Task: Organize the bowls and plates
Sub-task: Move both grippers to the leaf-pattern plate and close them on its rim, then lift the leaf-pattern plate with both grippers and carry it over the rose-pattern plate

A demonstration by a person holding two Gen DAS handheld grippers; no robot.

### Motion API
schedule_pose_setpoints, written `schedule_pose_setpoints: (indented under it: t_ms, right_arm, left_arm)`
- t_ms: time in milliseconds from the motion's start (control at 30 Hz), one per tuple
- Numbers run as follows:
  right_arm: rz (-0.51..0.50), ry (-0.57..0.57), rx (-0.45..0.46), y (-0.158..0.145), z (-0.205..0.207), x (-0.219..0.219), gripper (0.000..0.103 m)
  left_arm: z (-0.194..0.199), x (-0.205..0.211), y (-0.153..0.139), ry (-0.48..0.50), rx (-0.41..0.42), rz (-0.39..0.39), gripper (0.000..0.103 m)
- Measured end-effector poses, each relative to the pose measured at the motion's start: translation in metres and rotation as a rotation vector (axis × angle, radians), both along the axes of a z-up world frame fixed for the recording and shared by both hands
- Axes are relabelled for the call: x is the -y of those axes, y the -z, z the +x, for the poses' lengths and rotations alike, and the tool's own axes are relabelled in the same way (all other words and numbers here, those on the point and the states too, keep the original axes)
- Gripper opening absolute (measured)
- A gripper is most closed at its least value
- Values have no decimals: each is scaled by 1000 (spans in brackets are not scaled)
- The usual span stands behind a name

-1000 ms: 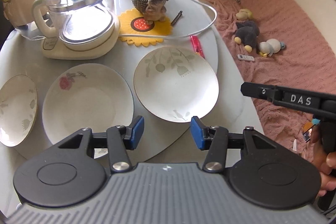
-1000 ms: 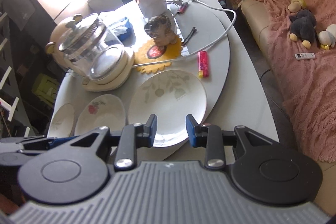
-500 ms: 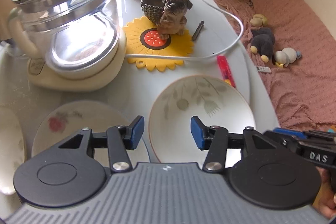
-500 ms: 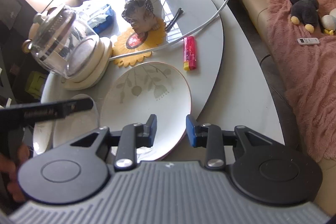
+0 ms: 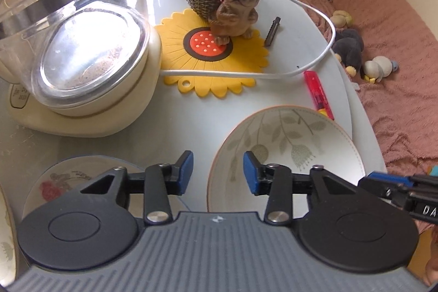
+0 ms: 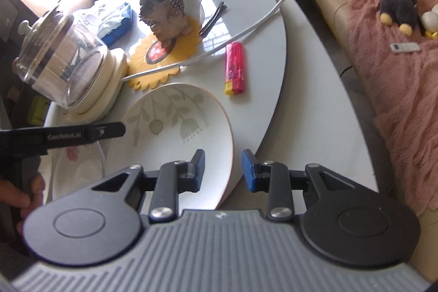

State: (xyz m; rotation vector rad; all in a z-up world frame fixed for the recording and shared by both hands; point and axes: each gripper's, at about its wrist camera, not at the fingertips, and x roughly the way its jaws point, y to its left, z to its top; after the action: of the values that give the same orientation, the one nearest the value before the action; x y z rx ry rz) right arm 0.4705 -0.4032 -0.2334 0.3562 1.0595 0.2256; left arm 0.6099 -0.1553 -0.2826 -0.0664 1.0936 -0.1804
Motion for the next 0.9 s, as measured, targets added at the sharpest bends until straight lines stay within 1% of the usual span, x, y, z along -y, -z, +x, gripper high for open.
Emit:
schedule_pose_setpoints:
  t_ms: [33,100,133,200,233,267,300,367,433,467,567,633,767,900]
  right_arm:
    - [4,-1,-7,2,0,0,34]
    - [7,-3,-21,5,-1,-1,34]
    - [8,-6,-29,8,-1,-2,32]
    - [11,-8,-50,13,-1,-3,32]
    - [14,-11,-54,15,-2,-3,32]
    - [18,-25,-54,16,-3,-4,32]
    - [16,-41,-54,17,-4,-6,32]
    - [8,-58,-56,18,-6,-7,28]
    - [27,-62,-68,20,-6,-7,24]
    - [31,-61,-68,21,-6,-7,24]
    - [14,-63,-60,22,-6,-9,20]
    - [-2,-71,-47,22,-5,-11,17]
    - [-6,-74,-39,22,-5,-8,16]
    - [-2,-77,-39,20,-5,-5,16]
  left_arm:
    - [0,0,1,1,-2,-11,45]
    - [2,-2,4,-7,-13,-46,41]
    - [3,-2,6,-12,-22,-52,40]
    - [5,-1,12,-5,-35,-37,33]
    - [5,0,14,-5,-41,-35,32]
    - [5,0,17,-10,-51,-42,29]
    - [5,-1,18,-21,-58,-50,29]
    - [5,-2,22,-36,-68,-53,28]
    - [4,-1,24,-40,-72,-47,28]
    - [4,0,25,-37,-72,-44,28]
    - [4,0,27,-38,-74,-47,28]
    - [4,0,26,-33,-70,-35,28]
    - [3,2,25,-39,-71,-29,28]
    - [2,1,23,-41,-71,-56,28]
